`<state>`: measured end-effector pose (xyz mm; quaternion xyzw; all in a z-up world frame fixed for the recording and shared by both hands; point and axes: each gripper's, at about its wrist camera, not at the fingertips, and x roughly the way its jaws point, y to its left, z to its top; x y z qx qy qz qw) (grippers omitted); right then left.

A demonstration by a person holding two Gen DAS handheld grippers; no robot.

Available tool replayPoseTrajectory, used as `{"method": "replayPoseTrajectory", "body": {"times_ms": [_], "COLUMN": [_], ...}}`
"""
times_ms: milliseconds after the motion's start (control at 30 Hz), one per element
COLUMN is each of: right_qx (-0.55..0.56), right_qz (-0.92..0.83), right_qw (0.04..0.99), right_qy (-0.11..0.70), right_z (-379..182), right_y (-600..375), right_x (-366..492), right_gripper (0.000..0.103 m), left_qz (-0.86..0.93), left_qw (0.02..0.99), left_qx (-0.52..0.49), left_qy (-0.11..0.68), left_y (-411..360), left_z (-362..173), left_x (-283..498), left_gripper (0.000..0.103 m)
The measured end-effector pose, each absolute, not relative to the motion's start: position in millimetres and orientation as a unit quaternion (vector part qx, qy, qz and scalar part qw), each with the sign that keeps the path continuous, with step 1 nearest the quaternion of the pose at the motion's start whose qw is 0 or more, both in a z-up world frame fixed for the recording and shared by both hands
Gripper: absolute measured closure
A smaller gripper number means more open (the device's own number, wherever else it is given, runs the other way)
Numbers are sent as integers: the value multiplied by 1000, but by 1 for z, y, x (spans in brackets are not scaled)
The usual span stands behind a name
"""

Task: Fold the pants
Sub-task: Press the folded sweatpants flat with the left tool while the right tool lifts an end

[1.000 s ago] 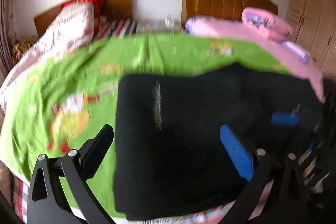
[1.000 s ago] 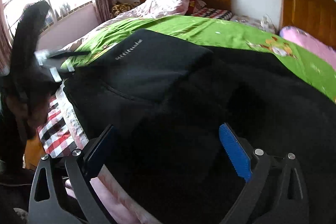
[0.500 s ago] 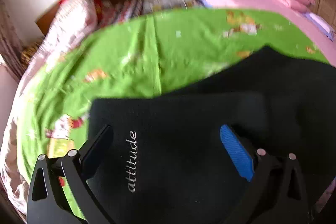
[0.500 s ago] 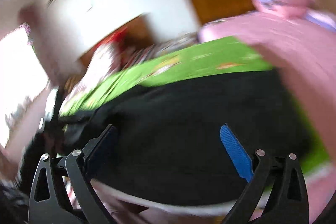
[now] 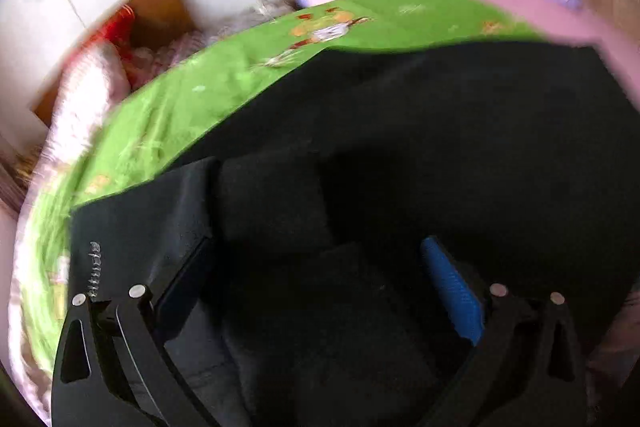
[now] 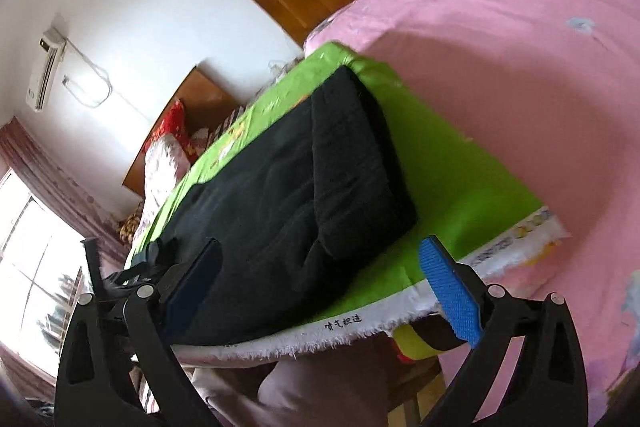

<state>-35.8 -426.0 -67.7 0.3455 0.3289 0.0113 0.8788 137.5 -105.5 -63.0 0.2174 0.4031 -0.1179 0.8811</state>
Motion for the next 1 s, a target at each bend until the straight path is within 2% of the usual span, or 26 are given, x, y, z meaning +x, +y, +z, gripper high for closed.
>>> {"method": "replayPoseTrajectory", "body": {"times_ms": [133,333,400,467,600,667,733,1000], "right_qx": [306,339,336,327,365,381,353,352], "right_qz": [-4,19,34,11,-31,-18,-12,63], "right_qw": [889,878,877,879,872,868,871,861], "right_qy": [340,337,342,347,323,319,341,361], "right_z": [-64,-67,-67,-66,-68,-69,-65,-68], "right_y": [-417,-416,-413,-417,-442,-445,-433,-415], "right_x": [-24,-27,-31,-31,-26,-19,-10,-21], "right_gripper": [5,6,9,24,22,9,7,13], "left_qz": [-119,-120,-120,-120,-120,-120,-121,-121], "left_qw": [880,883,884,884,886,886,887,888], "left_qx": [209,204,203,202,200,199,199,195], "left_qy": [409,406,405,404,401,400,400,399], "left_y": [-106,-106,-105,-105,-103,-102,-101,-100], "left_z": [-62,-60,-59,-59,-58,-58,-58,-56], "left_x": [135,134,133,133,131,130,129,129], "left_gripper": [1,1,1,1,1,1,1,1]}}
